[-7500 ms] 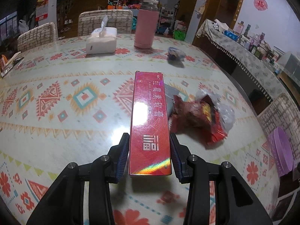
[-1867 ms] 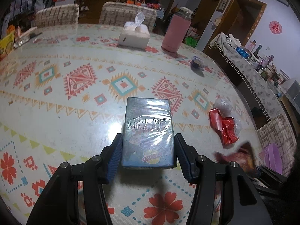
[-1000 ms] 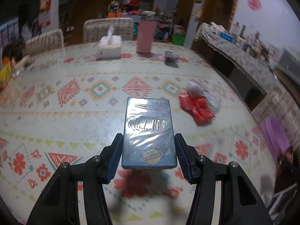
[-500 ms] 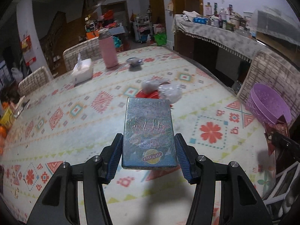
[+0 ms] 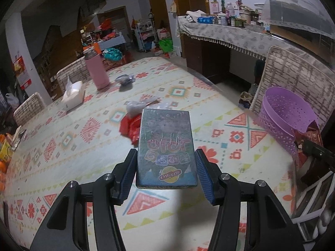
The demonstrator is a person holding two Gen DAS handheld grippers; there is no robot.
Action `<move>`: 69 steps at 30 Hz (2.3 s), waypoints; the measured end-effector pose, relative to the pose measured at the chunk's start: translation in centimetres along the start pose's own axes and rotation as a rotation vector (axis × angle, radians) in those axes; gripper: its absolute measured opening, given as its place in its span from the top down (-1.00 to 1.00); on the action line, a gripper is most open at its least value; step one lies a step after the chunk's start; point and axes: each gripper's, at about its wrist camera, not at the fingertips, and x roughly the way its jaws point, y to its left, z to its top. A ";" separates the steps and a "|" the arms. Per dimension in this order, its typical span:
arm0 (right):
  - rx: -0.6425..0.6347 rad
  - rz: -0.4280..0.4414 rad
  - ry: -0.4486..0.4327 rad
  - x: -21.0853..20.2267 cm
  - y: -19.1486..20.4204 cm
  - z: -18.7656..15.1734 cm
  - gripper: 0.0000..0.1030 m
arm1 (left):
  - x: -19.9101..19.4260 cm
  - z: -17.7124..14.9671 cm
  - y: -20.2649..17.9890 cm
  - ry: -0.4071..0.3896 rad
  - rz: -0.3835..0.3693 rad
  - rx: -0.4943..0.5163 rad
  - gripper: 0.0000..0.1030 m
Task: Collect trash
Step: 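Carry the card box and chip bag over the purple basket, then open both tools to drop the items into the purple basket, then move both tools back over the table toward the red wrapper and plastic bags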
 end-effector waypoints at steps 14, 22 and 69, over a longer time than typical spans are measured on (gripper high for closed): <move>0.050 -0.091 -0.083 -3.6 -4.8 2.2 0.11 | 0.5 5.8 -7.0 -0.008 -0.222 0.073 -0.05; 0.070 -0.147 -0.128 -4.6 -7.5 5.2 0.11 | 3.1 10.6 -13.7 0.028 -0.385 0.096 -0.05; -0.072 -0.090 0.008 3.4 3.4 1.9 -0.32 | 0.2 1.9 0.5 -0.022 -0.020 -0.066 -0.61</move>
